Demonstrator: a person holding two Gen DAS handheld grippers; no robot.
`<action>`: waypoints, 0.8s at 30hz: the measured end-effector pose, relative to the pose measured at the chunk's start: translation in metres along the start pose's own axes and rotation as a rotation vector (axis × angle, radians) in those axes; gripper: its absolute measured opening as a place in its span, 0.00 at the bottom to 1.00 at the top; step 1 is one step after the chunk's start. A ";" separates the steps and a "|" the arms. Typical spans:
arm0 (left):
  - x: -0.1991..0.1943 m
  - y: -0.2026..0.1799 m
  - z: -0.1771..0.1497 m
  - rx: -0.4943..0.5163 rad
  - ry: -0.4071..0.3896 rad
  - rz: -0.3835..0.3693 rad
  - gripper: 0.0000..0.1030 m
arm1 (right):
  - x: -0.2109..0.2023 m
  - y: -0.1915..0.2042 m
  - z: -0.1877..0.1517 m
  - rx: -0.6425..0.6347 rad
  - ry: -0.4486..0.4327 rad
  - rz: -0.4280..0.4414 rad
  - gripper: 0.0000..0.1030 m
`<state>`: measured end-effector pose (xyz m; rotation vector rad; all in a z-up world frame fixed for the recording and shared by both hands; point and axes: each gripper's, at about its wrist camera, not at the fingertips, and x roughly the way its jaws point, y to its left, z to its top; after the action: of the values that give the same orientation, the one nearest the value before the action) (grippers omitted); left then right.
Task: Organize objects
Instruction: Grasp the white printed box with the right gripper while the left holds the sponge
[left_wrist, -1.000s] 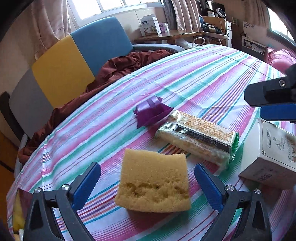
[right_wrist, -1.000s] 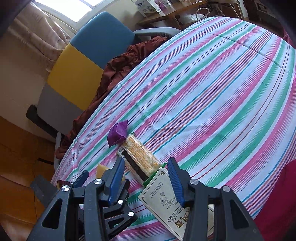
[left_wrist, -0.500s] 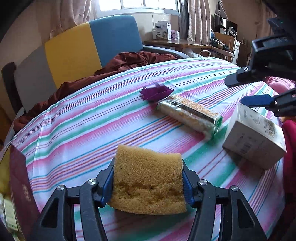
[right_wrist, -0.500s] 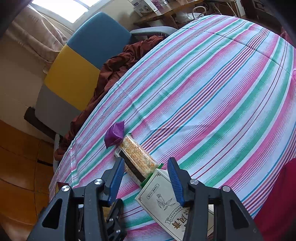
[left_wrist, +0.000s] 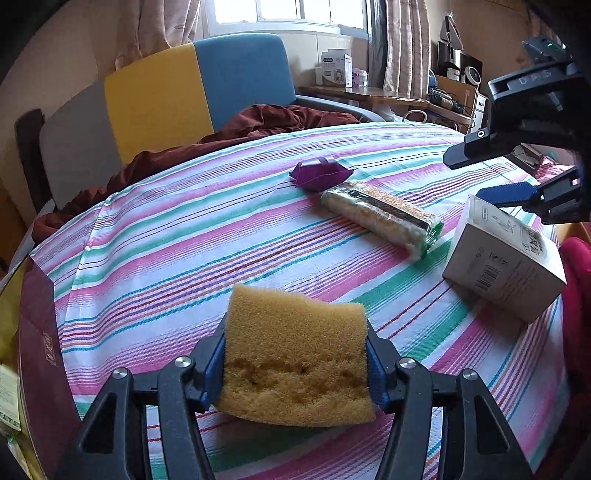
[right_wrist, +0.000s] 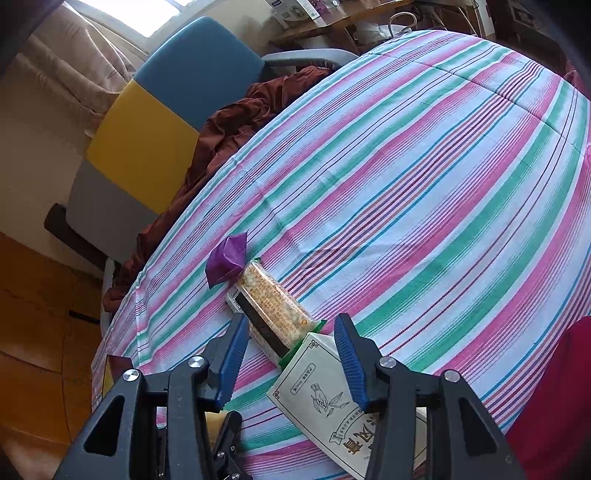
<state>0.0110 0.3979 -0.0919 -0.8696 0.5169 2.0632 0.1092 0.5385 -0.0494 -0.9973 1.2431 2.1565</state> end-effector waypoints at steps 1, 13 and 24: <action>0.000 0.000 0.000 0.001 0.000 0.001 0.60 | 0.000 0.000 0.000 -0.002 0.000 -0.005 0.48; 0.001 0.004 0.000 -0.016 -0.001 -0.017 0.61 | 0.014 0.003 -0.004 -0.023 0.087 -0.051 0.48; 0.001 0.007 -0.001 -0.036 -0.002 -0.043 0.62 | 0.010 0.038 -0.006 -0.363 0.364 -0.255 0.67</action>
<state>0.0051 0.3937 -0.0929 -0.8925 0.4571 2.0397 0.0786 0.5147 -0.0385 -1.6625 0.8177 2.0958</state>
